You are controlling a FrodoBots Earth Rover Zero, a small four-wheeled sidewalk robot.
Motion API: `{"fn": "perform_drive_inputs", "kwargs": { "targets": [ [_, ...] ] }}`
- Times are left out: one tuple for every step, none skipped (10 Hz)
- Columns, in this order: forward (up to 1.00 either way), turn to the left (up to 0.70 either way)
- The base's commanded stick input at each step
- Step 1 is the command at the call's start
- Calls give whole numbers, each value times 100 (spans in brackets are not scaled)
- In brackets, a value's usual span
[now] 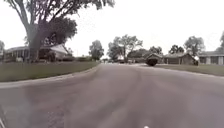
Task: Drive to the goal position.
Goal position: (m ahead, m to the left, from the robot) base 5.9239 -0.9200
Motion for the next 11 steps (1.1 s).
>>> {"fn": "perform_drive_inputs", "kwargs": {
  "targets": [
    [70,0],
    [70,0],
    [70,0],
    [70,0],
    [70,0],
    [70,0],
    [70,0],
    [70,0],
    [70,0],
    [70,0],
    [70,0]
  ]
}}
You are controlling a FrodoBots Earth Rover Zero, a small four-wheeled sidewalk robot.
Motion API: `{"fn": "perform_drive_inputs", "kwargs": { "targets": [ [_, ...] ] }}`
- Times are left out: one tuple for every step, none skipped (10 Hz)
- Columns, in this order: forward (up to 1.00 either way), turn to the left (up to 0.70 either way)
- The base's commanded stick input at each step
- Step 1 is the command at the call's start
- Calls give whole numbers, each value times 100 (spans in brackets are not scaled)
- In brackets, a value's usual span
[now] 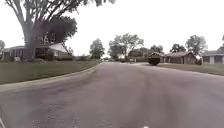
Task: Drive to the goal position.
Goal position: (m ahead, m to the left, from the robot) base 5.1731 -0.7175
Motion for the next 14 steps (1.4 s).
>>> {"fn": "perform_drive_inputs", "kwargs": {
  "targets": [
    [70,0],
    [70,0],
    [70,0],
    [70,0],
    [70,0],
    [70,0],
    [70,0],
    [70,0],
    [70,0],
    [70,0],
    [70,0],
    [70,0],
    [70,0],
    [70,0]
  ]
}}
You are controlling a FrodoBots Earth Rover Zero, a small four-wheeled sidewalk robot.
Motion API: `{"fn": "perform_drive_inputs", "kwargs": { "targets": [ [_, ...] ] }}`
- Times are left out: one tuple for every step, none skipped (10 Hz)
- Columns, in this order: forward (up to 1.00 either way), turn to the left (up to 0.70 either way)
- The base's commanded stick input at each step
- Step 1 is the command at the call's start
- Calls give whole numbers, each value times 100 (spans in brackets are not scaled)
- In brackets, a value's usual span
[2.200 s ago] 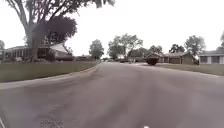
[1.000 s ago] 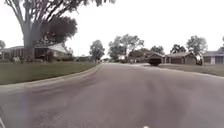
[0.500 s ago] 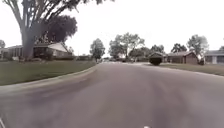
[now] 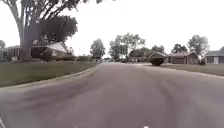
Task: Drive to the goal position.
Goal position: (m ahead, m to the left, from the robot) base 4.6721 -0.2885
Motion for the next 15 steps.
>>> {"fn": "perform_drive_inputs", "kwargs": {
  "targets": [
    [70,0],
    [70,0],
    [70,0],
    [70,0],
    [70,0],
    [70,0],
    [70,0],
    [70,0],
    [70,0],
    [70,0],
    [70,0],
    [70,0],
    [70,0],
    [70,0],
    [70,0]
  ]
}}
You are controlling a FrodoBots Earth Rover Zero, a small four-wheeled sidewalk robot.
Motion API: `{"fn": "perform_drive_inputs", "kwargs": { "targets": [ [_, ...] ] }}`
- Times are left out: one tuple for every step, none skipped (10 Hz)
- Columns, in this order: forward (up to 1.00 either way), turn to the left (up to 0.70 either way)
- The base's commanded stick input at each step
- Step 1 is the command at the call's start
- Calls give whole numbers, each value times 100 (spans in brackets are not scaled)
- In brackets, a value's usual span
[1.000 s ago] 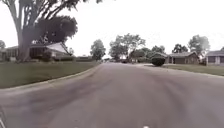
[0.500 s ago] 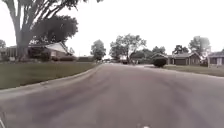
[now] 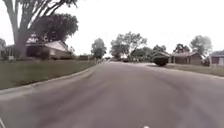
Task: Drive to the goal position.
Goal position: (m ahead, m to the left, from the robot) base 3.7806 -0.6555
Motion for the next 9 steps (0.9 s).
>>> {"fn": "perform_drive_inputs", "kwargs": {
  "targets": [
    [70,0],
    [70,0],
    [70,0],
    [70,0],
    [70,0],
    [70,0],
    [70,0],
    [70,0],
    [70,0]
  ]
}}
